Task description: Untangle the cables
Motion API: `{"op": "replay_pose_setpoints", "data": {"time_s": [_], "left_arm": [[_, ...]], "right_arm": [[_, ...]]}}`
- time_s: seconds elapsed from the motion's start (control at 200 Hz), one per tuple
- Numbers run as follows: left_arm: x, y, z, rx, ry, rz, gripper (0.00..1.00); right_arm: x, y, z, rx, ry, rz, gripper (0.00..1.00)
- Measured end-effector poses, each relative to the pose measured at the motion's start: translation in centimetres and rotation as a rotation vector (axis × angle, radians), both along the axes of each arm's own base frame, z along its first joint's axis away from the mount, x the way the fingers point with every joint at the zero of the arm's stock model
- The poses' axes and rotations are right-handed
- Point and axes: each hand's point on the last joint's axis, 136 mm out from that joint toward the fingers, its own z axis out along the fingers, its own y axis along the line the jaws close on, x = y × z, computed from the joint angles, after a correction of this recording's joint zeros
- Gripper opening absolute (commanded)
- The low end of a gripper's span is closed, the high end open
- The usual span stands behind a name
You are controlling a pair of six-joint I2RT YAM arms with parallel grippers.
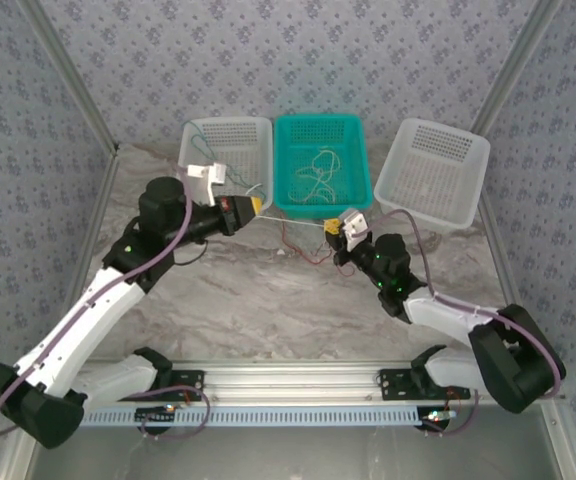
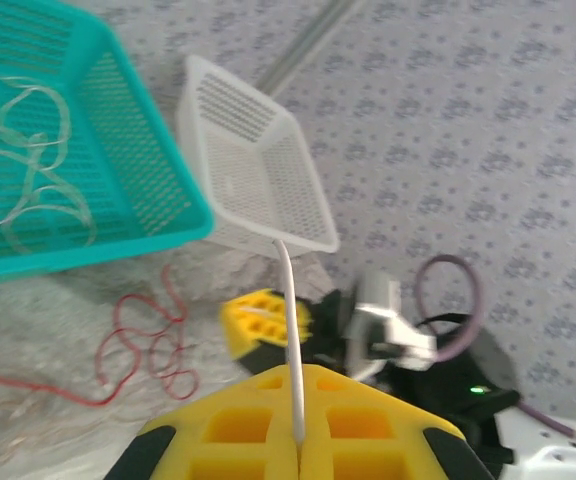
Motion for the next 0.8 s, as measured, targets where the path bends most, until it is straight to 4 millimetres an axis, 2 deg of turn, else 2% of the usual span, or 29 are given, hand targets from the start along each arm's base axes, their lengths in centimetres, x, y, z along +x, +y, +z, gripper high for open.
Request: {"op": "replay_pose_setpoints", "data": {"time_s": [0.125, 0.22, 0.285, 0.36, 0.405, 0.45, 0.49, 0.56, 0.6, 0.655, 0.71, 0.799], "left_arm": [[0.6, 2.6, -1.9, 0.039, 0.037, 0.077, 0.00], [0.3, 3.4, -3.5, 0.068, 0.043, 0.099, 0.00], [0.6, 3.6, -4.5, 0.064, 0.037, 0.107, 0.00], [1.5, 3.4, -6.0, 0.047, 0.040, 0.119, 0.00], [2.0, 3.1, -6.8, 0.042, 0.049, 0.119, 0.00], [2.6, 2.5, -7.7, 0.044, 0.059, 0.115, 0.06], [3.0, 1.9, -8.1, 0.048, 0.062, 0.110, 0.18], [3.4, 1.0, -8.7, 0.054, 0.060, 0.100, 0.48], [3.6, 0.8, -8.9, 0.055, 0.064, 0.099, 0.58], [3.6, 0.6, -9.1, 0.061, 0.061, 0.099, 0.65], [3.6, 0.5, -9.0, 0.067, 0.057, 0.102, 0.67], [3.4, 0.7, -8.3, 0.076, 0.025, 0.106, 0.68]], "right_arm": [[-1.3, 0.1, 1.7, 0.026, -0.014, 0.043, 0.00], [-2.2, 0.3, 2.7, 0.036, 0.019, 0.076, 0.00], [-2.1, 0.3, 3.6, 0.042, 0.067, 0.075, 0.00], [-1.1, 0.2, 5.2, 0.049, 0.130, 0.050, 0.00], [-0.1, 0.0, 6.4, 0.052, 0.166, 0.025, 0.00], [1.2, 0.0, 7.9, 0.057, 0.189, 0.003, 0.00], [2.4, 0.2, 9.2, 0.058, 0.205, -0.011, 0.00], [4.8, 0.6, 11.1, 0.055, 0.223, -0.035, 0.00], [6.4, 0.8, 12.0, 0.049, 0.235, -0.050, 0.00], [8.8, 1.0, 12.8, 0.042, 0.248, -0.077, 0.00], [11.1, 1.2, 13.2, 0.034, 0.263, -0.099, 0.00], [15.3, 0.9, 12.3, 0.015, 0.296, -0.160, 0.00]]}}
